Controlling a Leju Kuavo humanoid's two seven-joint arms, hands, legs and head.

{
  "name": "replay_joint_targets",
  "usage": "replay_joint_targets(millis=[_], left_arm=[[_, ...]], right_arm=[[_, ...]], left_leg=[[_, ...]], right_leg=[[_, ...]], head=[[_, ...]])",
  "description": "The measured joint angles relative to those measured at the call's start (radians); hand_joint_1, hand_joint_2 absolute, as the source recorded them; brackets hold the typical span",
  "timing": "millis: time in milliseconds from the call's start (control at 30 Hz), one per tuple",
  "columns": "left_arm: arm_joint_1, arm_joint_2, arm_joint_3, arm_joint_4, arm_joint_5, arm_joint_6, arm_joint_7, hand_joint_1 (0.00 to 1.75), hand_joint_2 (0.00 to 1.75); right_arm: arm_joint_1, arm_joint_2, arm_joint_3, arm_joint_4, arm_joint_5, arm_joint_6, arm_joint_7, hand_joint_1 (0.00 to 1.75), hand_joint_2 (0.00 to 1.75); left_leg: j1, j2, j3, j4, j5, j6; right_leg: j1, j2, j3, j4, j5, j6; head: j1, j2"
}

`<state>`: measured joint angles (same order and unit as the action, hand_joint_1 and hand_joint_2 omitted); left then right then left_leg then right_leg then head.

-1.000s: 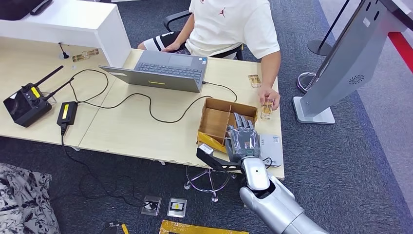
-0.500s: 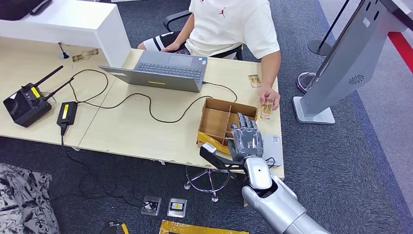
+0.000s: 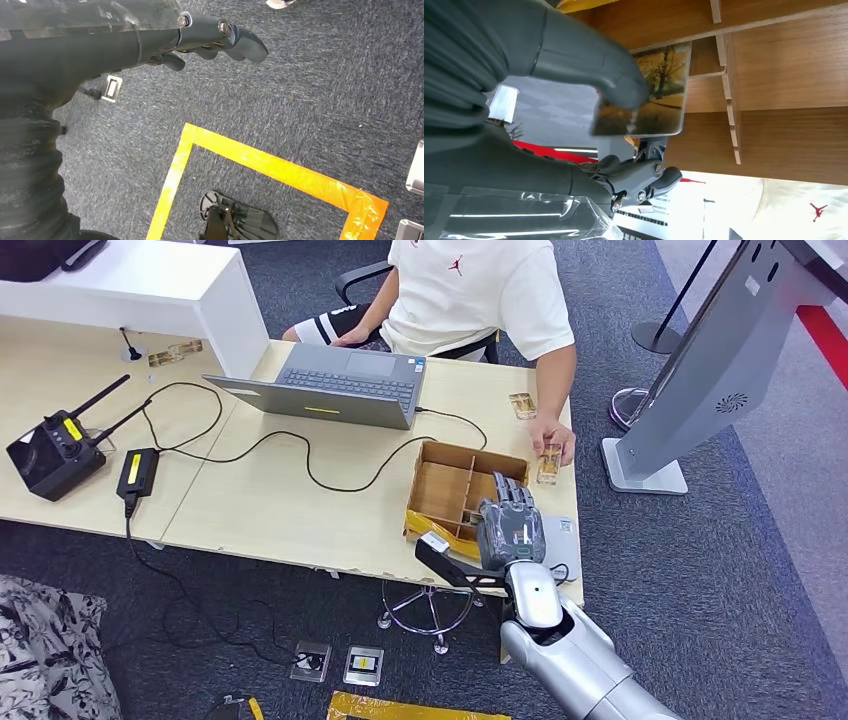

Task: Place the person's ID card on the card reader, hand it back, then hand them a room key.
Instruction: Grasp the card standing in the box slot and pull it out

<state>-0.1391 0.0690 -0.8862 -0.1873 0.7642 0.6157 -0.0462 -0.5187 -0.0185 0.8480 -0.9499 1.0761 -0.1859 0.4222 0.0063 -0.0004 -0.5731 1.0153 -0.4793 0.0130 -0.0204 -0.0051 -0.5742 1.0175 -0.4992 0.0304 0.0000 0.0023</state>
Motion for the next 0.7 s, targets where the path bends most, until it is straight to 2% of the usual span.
replay_joint_targets(millis=[400, 700], left_arm=[[0.0, 0.0, 0.018, 0.0, -0.003, 0.0, 0.0, 0.0, 1.75], [0.001, -0.002, 0.028, 0.0, -0.008, 0.0, 0.0, 0.0, 1.75]], right_arm=[[0.0, -0.001, -0.006, 0.0, -0.002, 0.0, -0.004, 1.66, 1.75], [0.0, -0.001, -0.007, 0.0, -0.001, 0.0, -0.005, 1.67, 1.75]], left_leg=[[0.0, 0.0, 0.0, 0.0, 0.0, 0.0], [0.0, 0.0, 0.0, 0.0, 0.0, 0.0]], right_leg=[[0.0, 0.0, 0.0, 0.0, 0.0, 0.0], [0.0, 0.0, 0.0, 0.0, 0.0, 0.0]], head=[[0.0, 0.0], [0.0, 0.0]])
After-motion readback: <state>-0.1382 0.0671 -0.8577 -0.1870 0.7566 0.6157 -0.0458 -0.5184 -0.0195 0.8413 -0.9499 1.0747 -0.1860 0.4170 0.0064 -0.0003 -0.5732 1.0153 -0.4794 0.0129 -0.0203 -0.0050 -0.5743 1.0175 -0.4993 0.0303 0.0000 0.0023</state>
